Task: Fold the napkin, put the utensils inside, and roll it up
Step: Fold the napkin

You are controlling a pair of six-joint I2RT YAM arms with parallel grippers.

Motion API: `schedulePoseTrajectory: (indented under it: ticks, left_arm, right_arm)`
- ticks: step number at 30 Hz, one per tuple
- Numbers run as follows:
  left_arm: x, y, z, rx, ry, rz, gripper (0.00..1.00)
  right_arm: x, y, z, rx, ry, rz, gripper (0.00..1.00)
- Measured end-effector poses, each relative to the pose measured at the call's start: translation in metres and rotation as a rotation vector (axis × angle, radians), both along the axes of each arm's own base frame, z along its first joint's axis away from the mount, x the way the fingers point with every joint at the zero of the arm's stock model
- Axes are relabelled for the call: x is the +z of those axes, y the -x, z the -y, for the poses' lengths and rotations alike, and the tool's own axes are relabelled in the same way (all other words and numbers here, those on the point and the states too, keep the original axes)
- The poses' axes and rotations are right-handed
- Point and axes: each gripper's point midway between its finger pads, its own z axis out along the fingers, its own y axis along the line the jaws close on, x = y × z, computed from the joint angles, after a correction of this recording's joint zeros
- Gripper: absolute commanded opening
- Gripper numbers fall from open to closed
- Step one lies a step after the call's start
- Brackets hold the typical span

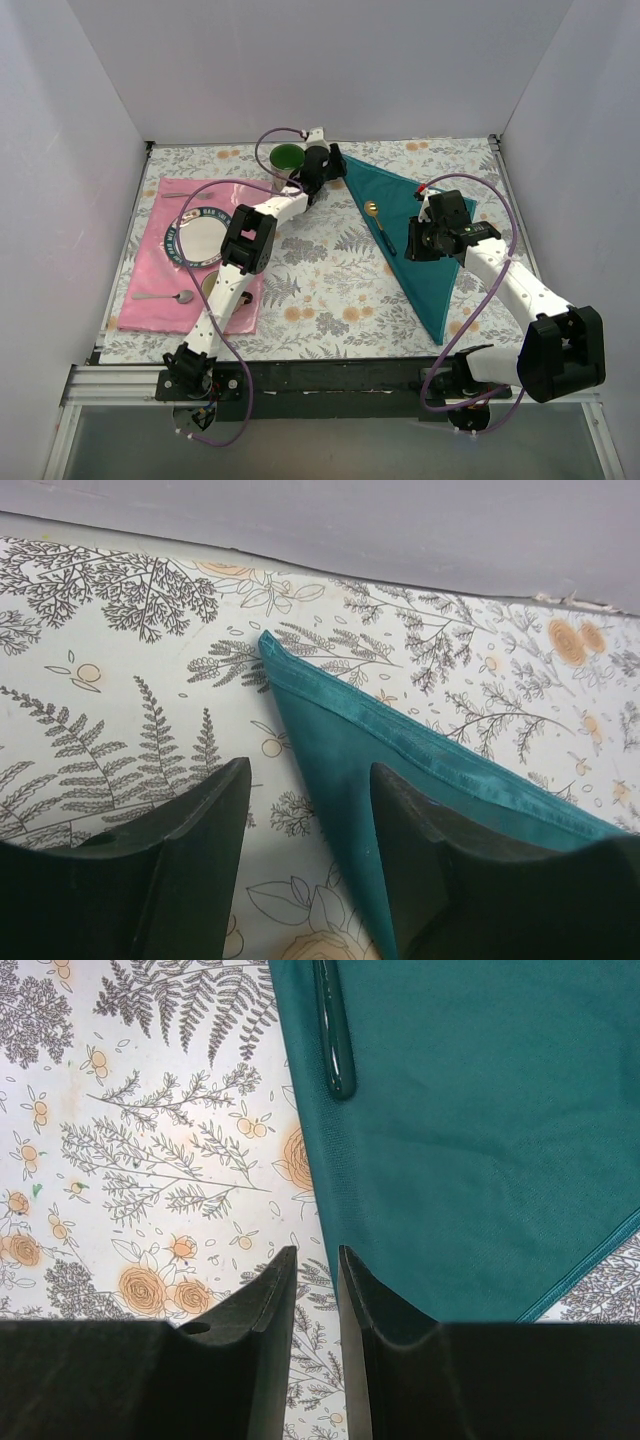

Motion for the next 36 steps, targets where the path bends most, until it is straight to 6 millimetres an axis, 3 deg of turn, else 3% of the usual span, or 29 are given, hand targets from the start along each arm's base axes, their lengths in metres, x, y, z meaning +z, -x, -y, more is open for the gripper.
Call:
schedulePoseTrajectory:
  ticks: [3, 4, 9, 11, 13, 22, 29, 36]
  left_arm:
    - [0.001, -0.005, 0.000, -0.002, 0.055, 0.017, 0.44]
    - [0.000, -0.006, 0.000, -0.008, 0.068, 0.021, 0.37]
    - [0.004, -0.009, 0.004, -0.050, 0.136, 0.037, 0.29]
    - [0.002, -0.008, 0.005, -0.063, 0.127, 0.041, 0.20]
    - [0.000, -0.007, 0.007, -0.074, 0.113, 0.044, 0.01]
    - [0.002, -0.001, 0.019, -0.116, 0.045, 0.086, 0.00]
    - [0.007, 0.015, 0.039, -0.157, 0.020, 0.090, 0.00]
    - [0.039, 0.042, 0.060, -0.208, -0.006, 0.115, 0.00]
  right_arm:
    - [0.000, 0.000, -0.001, 0.002, -0.002, -0.001, 0.31]
    - [0.000, 0.000, -0.001, 0.004, -0.003, -0.001, 0.31]
    - [0.000, 0.001, -0.002, 0.009, -0.009, -0.003, 0.32]
    - [0.000, 0.001, -0.002, 0.011, -0.011, -0.003, 0.32]
    - [0.000, 0.001, -0.002, 0.012, -0.011, -0.004, 0.32]
    - [0.001, 0.002, -0.002, 0.012, -0.011, -0.004, 0.33]
    - [0.010, 0.002, -0.002, 0.010, -0.020, 0.027, 0.33]
    - [0.017, 0.003, -0.001, 0.006, -0.027, 0.051, 0.33]
